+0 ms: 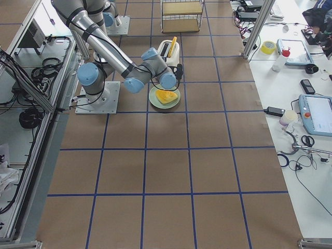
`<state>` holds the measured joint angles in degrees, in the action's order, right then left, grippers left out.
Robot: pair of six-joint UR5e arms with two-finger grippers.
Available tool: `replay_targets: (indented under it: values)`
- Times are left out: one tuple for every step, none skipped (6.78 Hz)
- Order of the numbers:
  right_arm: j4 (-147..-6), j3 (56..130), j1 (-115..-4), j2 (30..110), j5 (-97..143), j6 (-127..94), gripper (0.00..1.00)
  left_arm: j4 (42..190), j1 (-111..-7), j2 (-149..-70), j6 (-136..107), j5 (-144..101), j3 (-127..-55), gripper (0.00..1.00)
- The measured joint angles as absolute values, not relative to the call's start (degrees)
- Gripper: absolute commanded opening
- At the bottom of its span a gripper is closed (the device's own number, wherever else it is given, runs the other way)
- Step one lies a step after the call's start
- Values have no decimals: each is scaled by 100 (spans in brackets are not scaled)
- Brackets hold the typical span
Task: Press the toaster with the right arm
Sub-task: 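Press the toaster lever down with the right gripper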
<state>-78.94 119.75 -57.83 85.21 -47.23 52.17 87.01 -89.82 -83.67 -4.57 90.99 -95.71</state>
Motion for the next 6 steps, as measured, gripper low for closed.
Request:
replay_targets:
  values:
    - [-7953, 12013, -5783, 8489, -4741, 5220, 0, 8701, -8982, -8367, -457, 9097, -9571, 100]
    - [-8059, 12076, -5783, 8439, -4749, 5219, 0, 8701, -8982, -8367, -457, 9097, -9571, 100]
    - [-8201, 12141, -5783, 8391, -4778, 5212, 0, 8701, -8982, -8367, -457, 9097, -9571, 100]
    - [-8326, 12180, -5783, 8335, -4823, 5209, 0, 8701, -8982, -8367, -457, 9097, -9571, 100]
    - [-8442, 12211, -5783, 8283, -4858, 5209, 0, 8701, -8982, -8367, -457, 9097, -9571, 100]
    - [-8546, 12253, -5781, 8255, -4882, 5205, 0, 8701, -8982, -8367, -457, 9097, -9571, 100]
